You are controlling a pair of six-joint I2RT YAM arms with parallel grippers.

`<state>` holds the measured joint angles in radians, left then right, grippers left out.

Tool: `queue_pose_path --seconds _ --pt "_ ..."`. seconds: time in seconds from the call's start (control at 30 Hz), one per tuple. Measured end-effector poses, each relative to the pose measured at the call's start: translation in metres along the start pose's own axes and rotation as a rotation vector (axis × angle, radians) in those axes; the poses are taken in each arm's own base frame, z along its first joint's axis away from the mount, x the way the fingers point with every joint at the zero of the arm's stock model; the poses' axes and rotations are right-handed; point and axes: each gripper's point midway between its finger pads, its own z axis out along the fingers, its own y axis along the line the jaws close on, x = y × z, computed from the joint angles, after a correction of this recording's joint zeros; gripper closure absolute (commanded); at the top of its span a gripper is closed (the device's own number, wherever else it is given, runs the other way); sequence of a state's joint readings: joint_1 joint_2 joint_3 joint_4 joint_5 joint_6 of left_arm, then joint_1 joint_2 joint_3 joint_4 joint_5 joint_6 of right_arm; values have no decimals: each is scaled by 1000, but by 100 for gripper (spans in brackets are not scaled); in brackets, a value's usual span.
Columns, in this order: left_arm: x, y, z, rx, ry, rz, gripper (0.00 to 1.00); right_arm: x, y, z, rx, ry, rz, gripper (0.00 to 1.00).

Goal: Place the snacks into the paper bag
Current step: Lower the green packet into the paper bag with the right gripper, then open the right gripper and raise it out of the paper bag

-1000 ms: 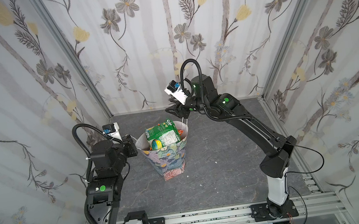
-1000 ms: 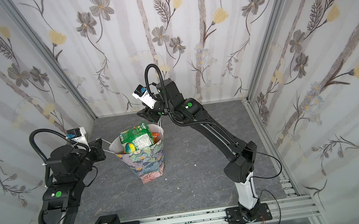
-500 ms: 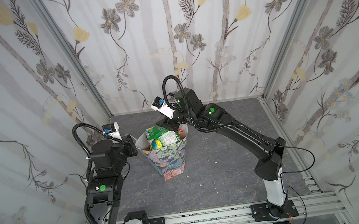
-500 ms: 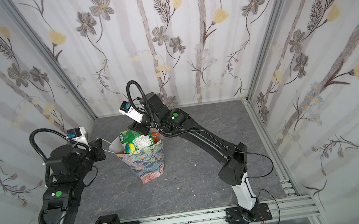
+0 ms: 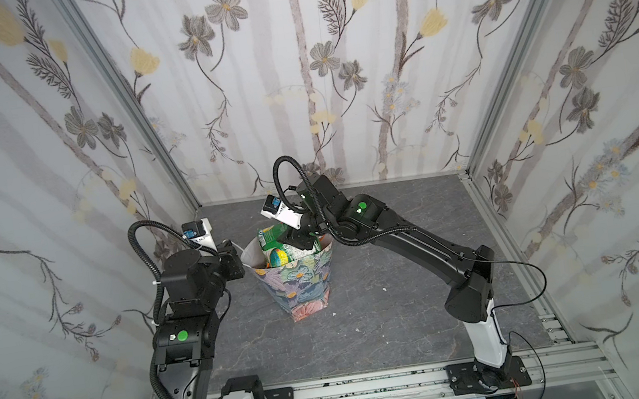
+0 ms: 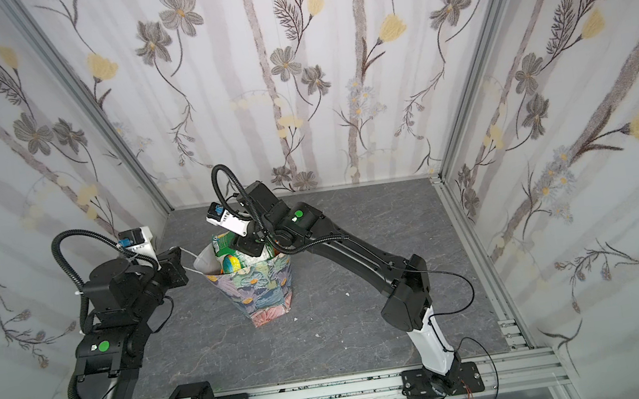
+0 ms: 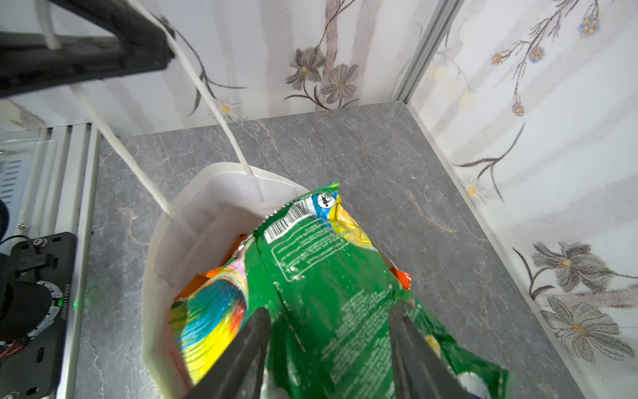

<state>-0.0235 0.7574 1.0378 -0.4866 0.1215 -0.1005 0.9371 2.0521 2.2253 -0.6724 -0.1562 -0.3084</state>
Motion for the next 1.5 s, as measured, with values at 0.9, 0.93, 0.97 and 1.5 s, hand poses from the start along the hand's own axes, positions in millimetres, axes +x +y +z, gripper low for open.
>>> queue_pose_path --seconds 0.9,0.93,0.97,1.5 --pt "2 0 -1 2 6 3 100 72 31 41 -211 241 33 84" --pt "2 0 -1 2 6 3 100 71 31 41 -210 238 36 79" --pt "2 0 -1 2 7 3 100 69 31 42 -205 235 40 73" --pt "-3 -4 -1 22 -4 -4 100 -35 5 -22 -52 -92 32 54"
